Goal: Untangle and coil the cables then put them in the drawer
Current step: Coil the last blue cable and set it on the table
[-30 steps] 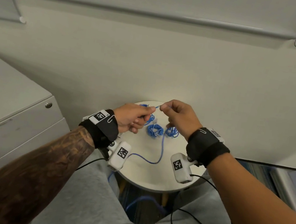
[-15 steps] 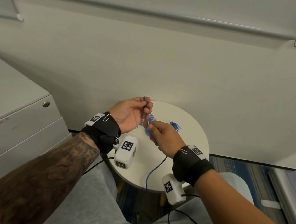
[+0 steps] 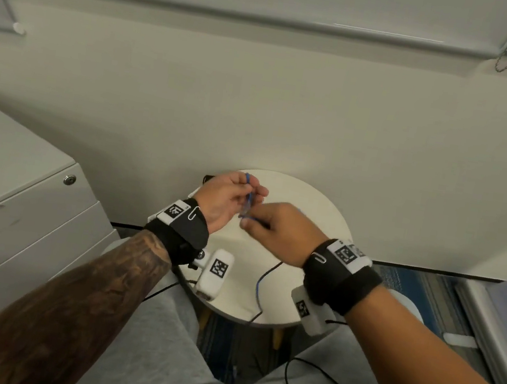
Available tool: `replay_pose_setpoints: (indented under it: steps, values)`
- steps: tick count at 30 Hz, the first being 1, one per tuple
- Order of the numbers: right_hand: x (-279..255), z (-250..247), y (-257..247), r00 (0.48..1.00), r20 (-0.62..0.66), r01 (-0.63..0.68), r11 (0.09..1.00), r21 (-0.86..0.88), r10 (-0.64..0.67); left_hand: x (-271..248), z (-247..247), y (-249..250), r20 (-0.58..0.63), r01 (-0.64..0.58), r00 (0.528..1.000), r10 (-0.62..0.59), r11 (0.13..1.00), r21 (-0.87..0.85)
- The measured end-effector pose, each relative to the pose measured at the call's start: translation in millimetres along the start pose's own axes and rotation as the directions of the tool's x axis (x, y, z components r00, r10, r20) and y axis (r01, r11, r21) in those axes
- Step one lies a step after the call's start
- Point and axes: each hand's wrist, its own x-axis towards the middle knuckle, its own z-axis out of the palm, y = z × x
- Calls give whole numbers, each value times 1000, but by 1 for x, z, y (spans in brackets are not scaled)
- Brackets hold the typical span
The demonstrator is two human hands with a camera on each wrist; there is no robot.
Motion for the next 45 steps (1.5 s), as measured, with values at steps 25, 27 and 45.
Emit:
replay_pose_setpoints:
  steps: [25, 27, 45]
  values:
    - [-8, 16, 42, 940, -17, -301, 855, 423, 340, -15, 17, 17, 110, 56, 994, -26, 957, -286]
    - [-14, 24, 27, 957, 41, -283, 885, 369, 289, -9, 10, 16, -4, 20, 1000, -22, 955, -296]
    - [2, -32, 12, 944, -264, -79, 913, 399, 197, -30, 20, -4, 114, 17, 993, -40, 980, 197]
